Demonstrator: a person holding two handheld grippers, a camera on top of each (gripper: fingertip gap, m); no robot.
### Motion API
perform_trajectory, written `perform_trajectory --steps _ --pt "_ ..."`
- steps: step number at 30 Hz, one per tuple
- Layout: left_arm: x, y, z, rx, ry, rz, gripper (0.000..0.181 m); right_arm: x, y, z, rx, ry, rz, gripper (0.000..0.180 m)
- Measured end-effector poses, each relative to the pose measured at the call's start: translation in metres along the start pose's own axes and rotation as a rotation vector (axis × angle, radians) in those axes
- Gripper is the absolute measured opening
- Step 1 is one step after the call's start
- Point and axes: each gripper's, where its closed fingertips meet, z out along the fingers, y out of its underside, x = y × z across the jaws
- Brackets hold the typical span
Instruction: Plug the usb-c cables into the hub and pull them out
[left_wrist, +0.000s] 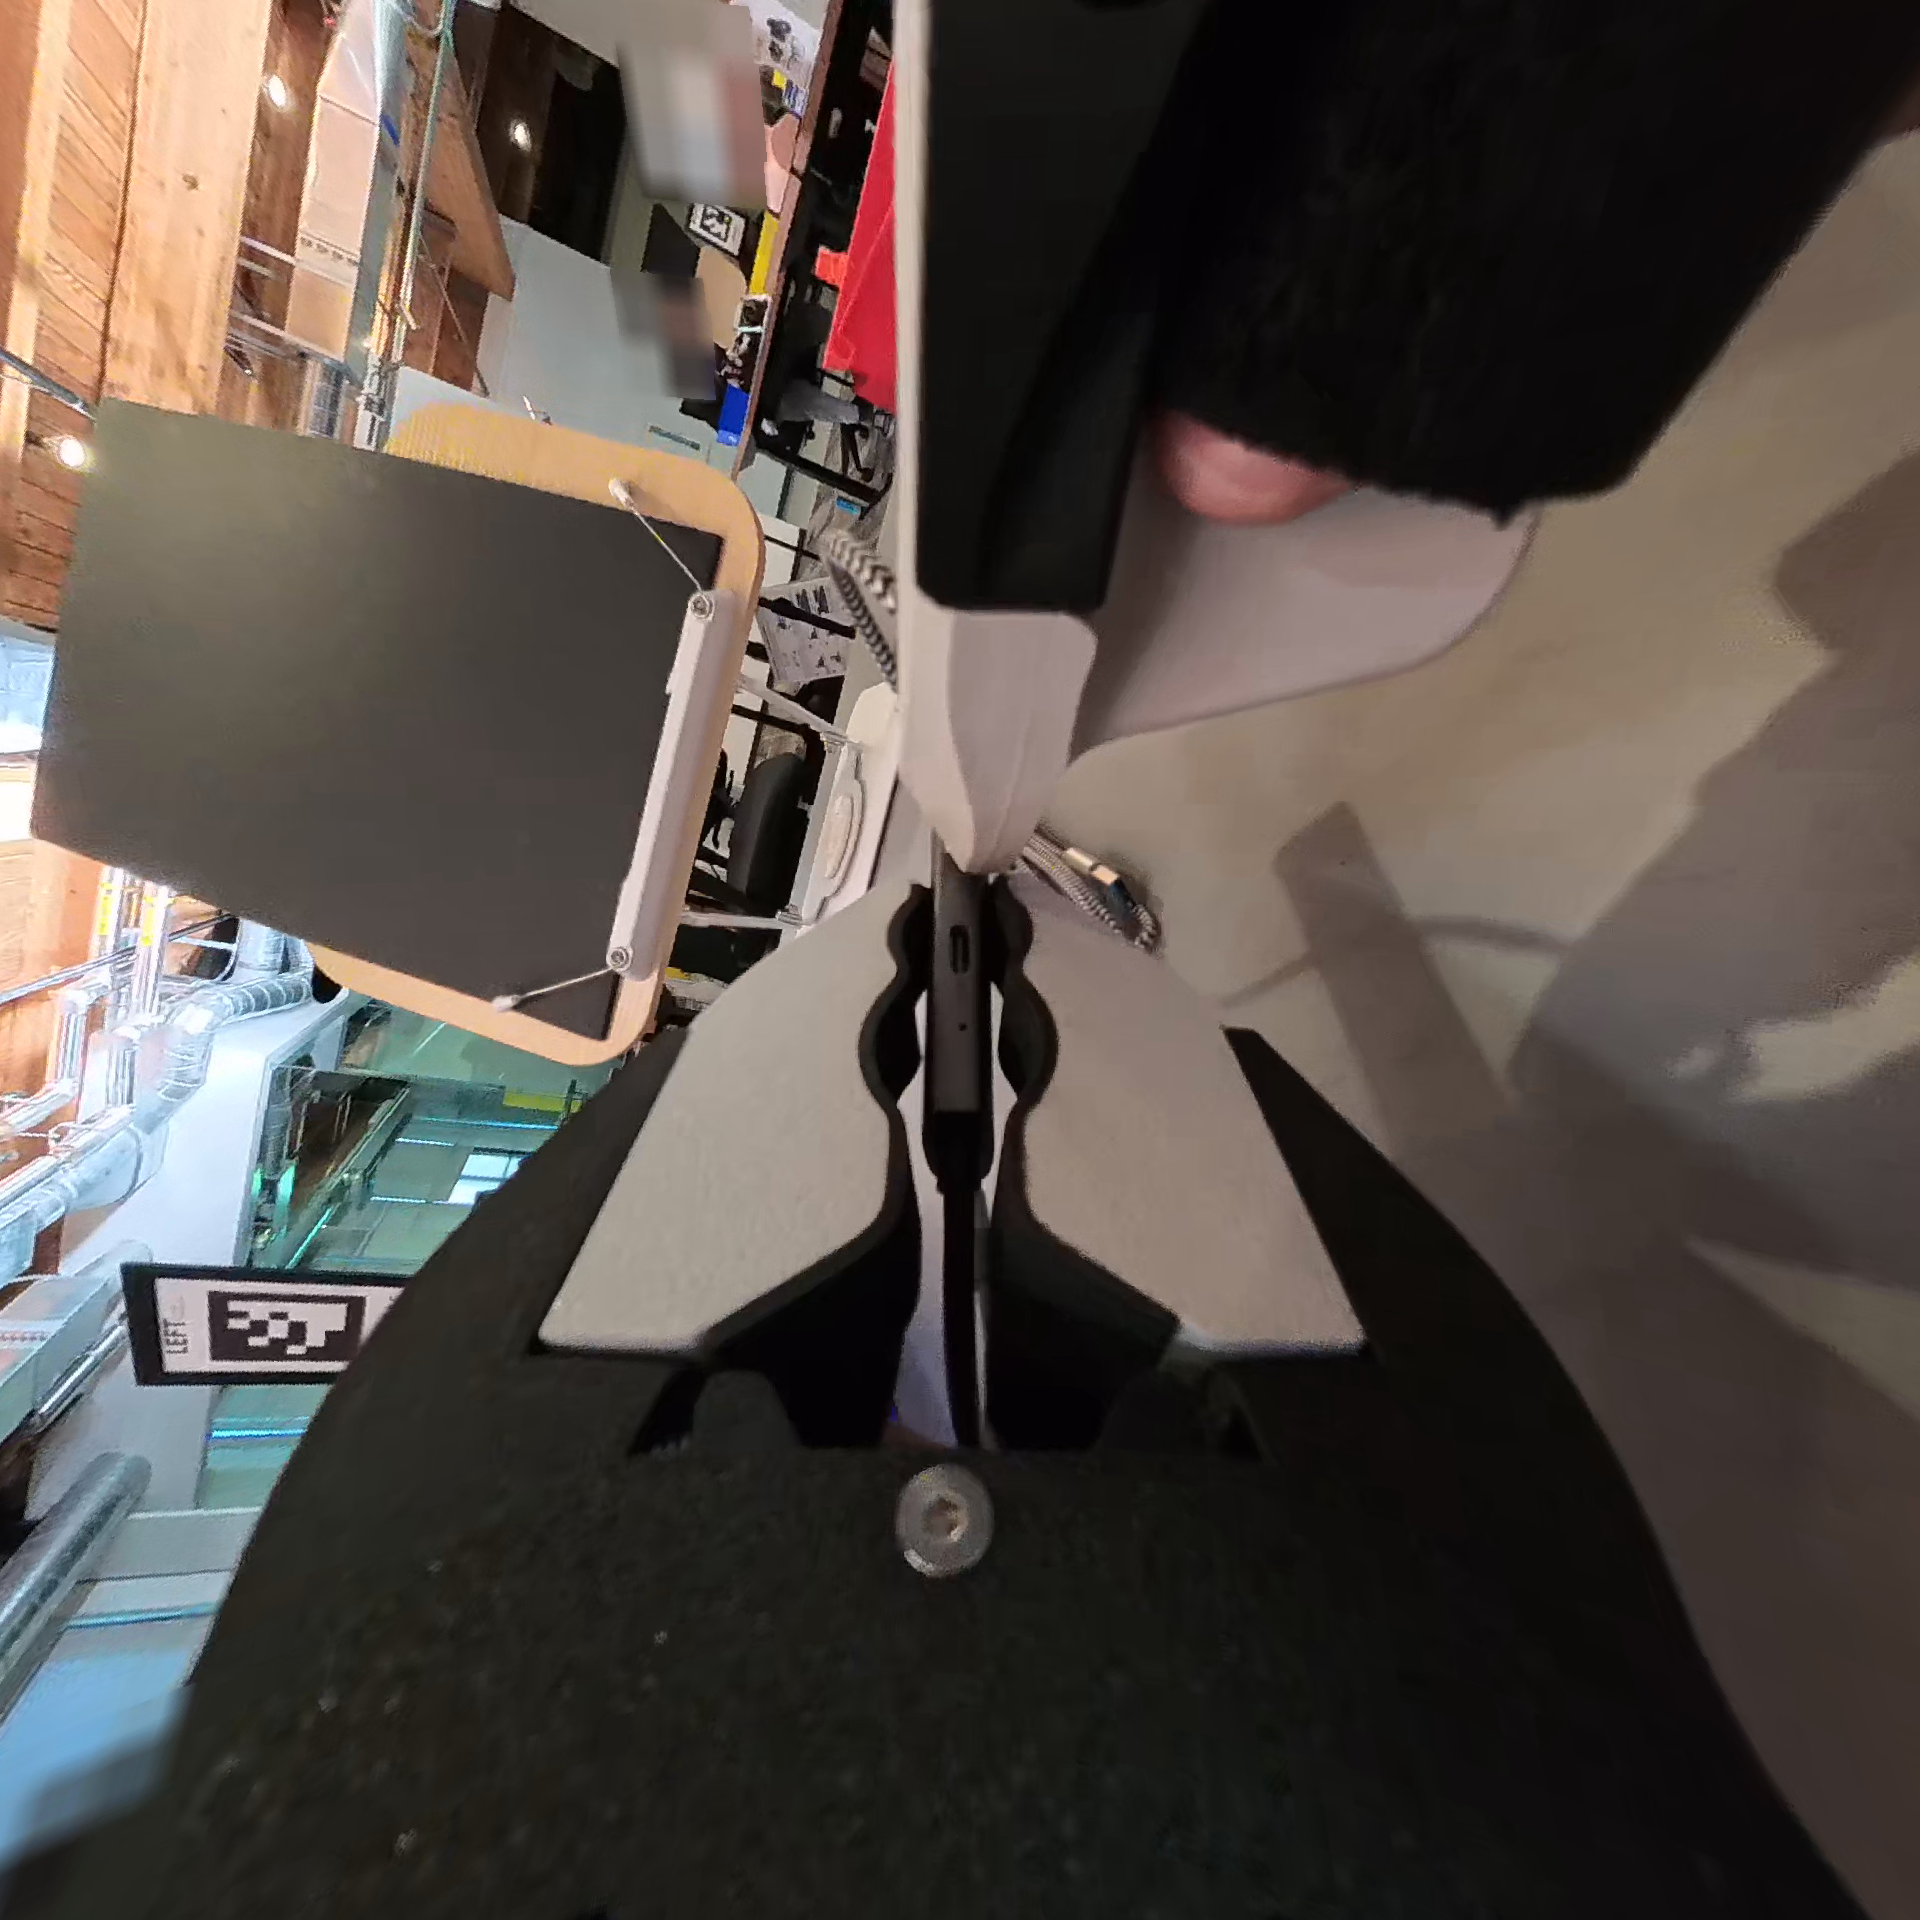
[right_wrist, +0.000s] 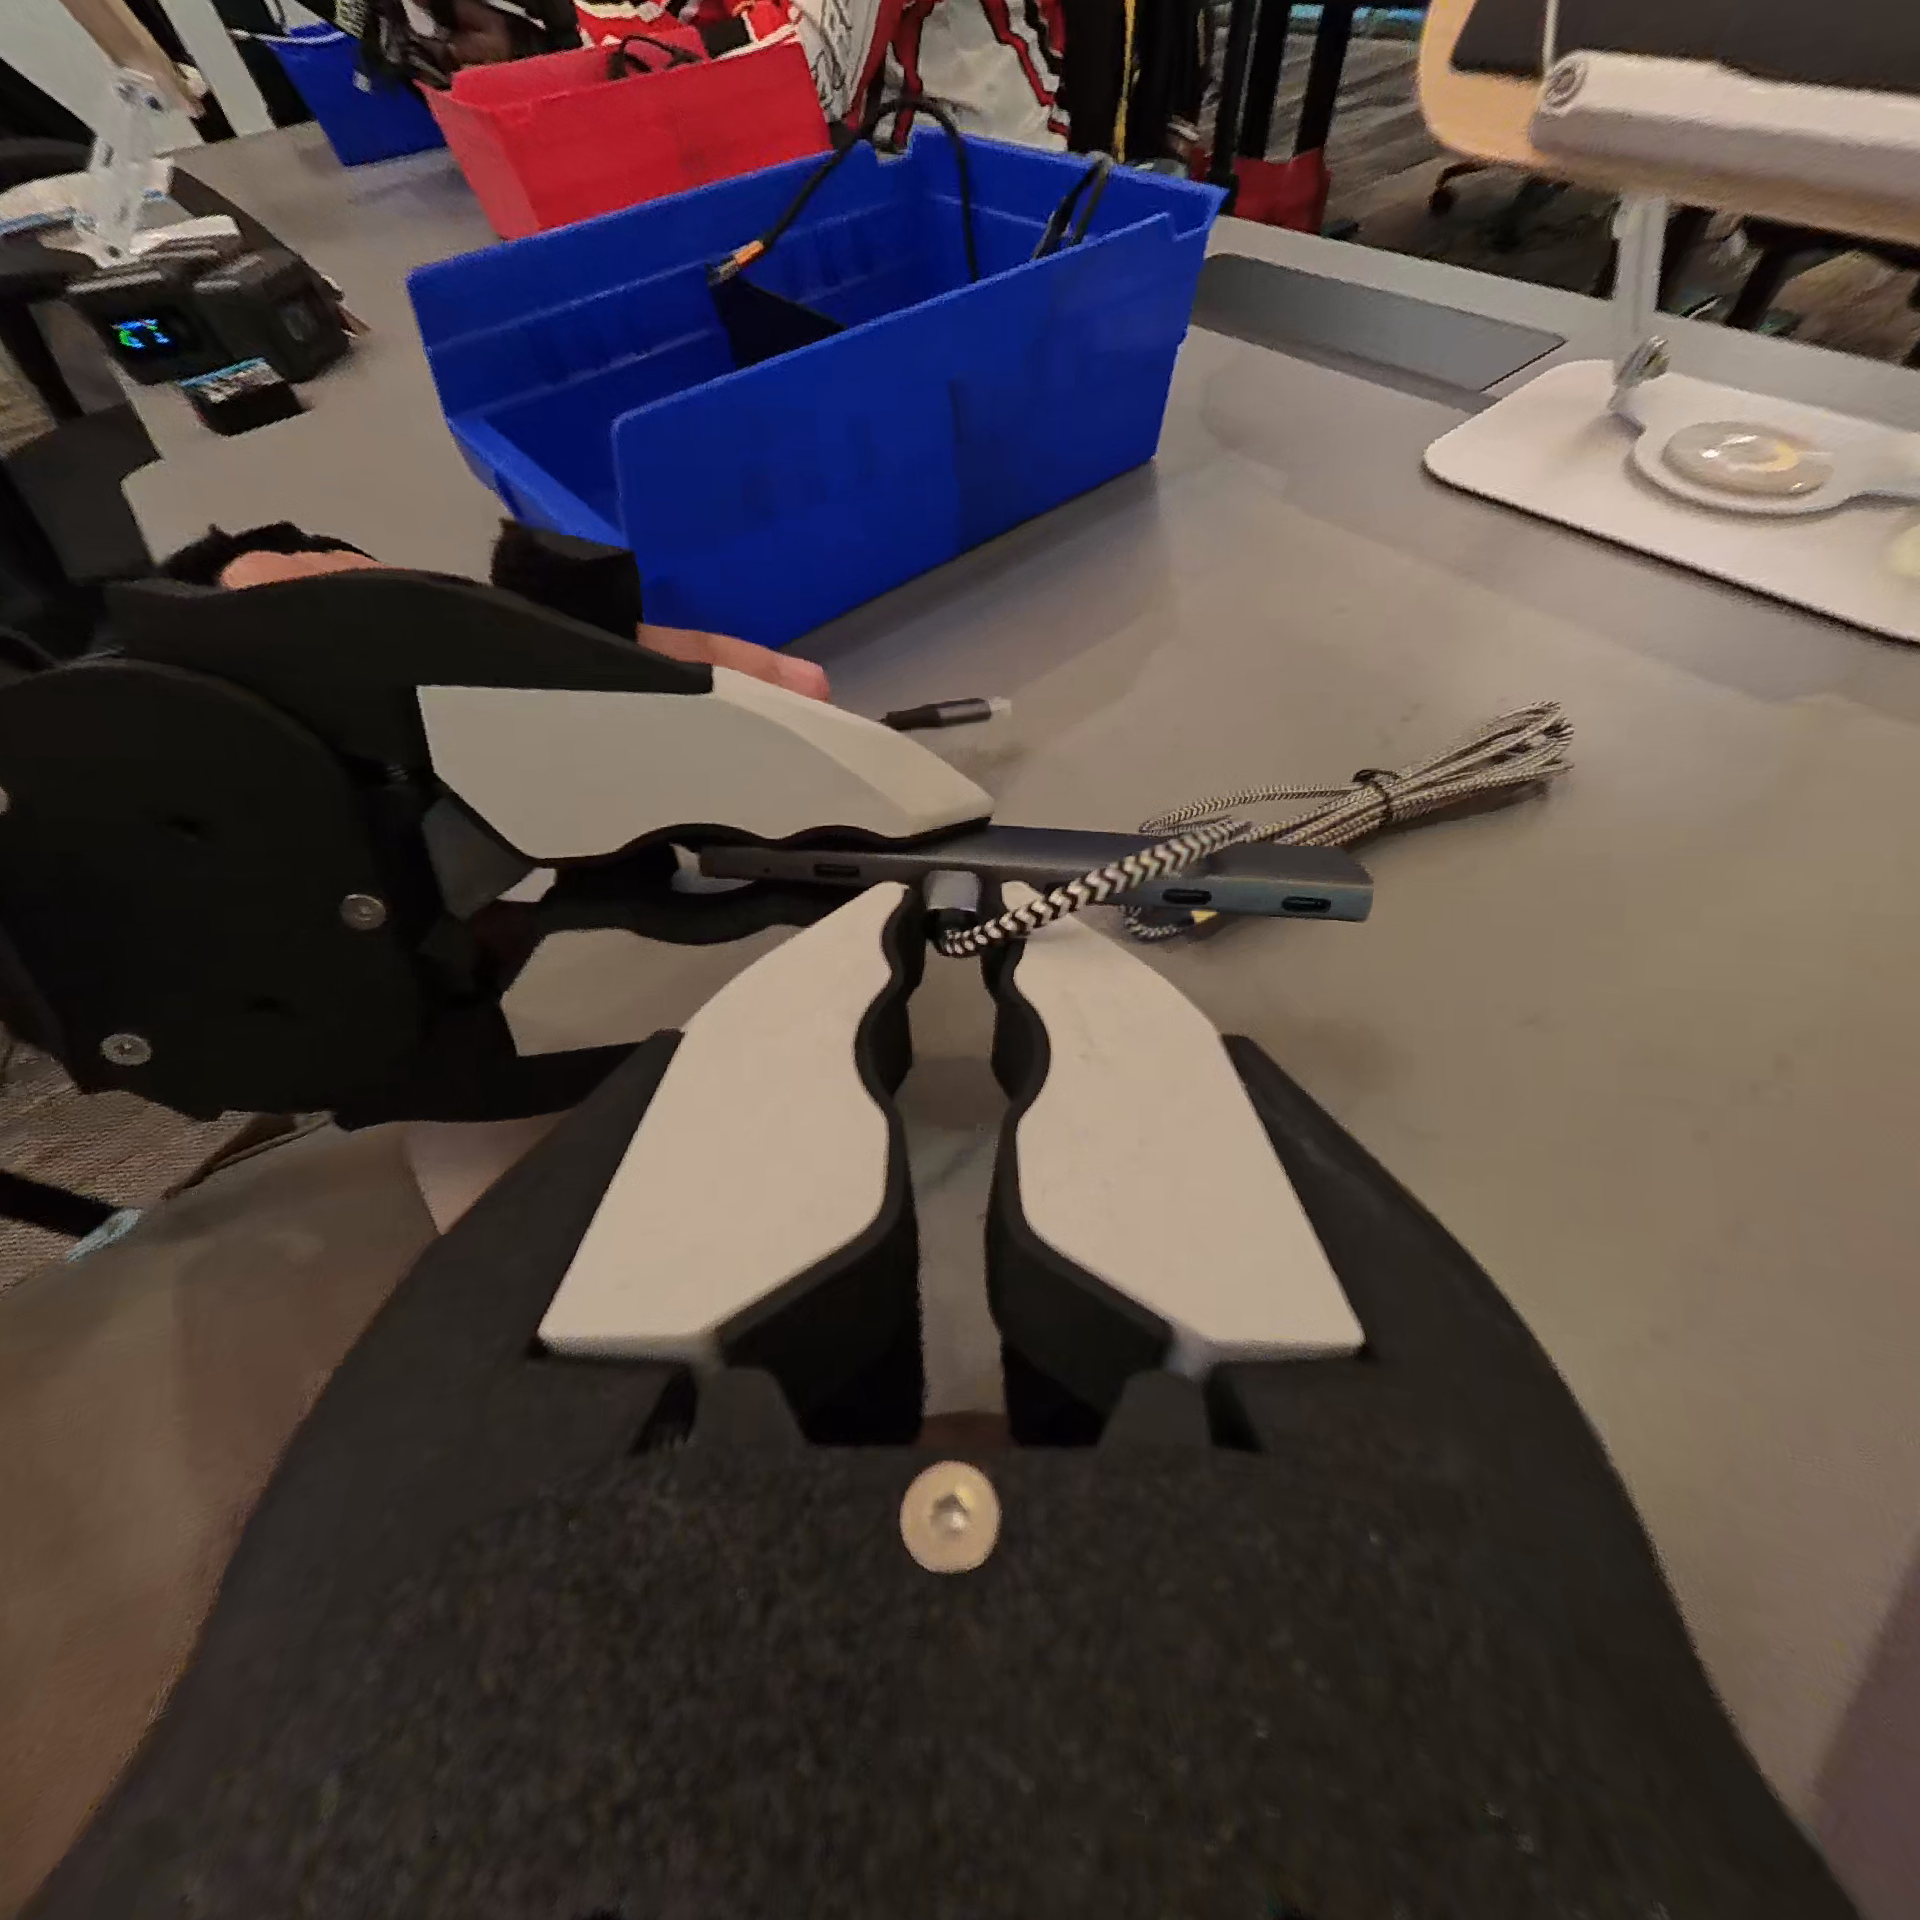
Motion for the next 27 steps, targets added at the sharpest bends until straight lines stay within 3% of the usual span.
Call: perform_trajectory --steps 10,15,19,22,27 --pt "-0.009 -0.005 -0.002 0.005 -0.012 -0.041 0.011 -0.004 -0.010 -0.007 0.097 0.075 -0.070 0.010" --pt "-0.001 0.001 -0.003 0.004 -0.020 0.043 0.009 -0.006 -0.002 0.001 0.043 0.053 -0.059 0.010" --pt "0.004 -0.005 -0.005 -0.009 -0.002 0.001 0.009 -0.006 -0.001 -0.002 0.016 0.052 -0.064 0.010" --pt "0.020 -0.007 -0.009 0.040 0.194 -0.214 0.012 -0.004 0.009 -0.004 -0.045 0.049 -0.176 0.011" --pt "0.022 -0.021 -0.019 0.192 0.613 -0.815 0.036 0.008 0.017 -0.011 -0.087 0.097 -0.364 0.010"
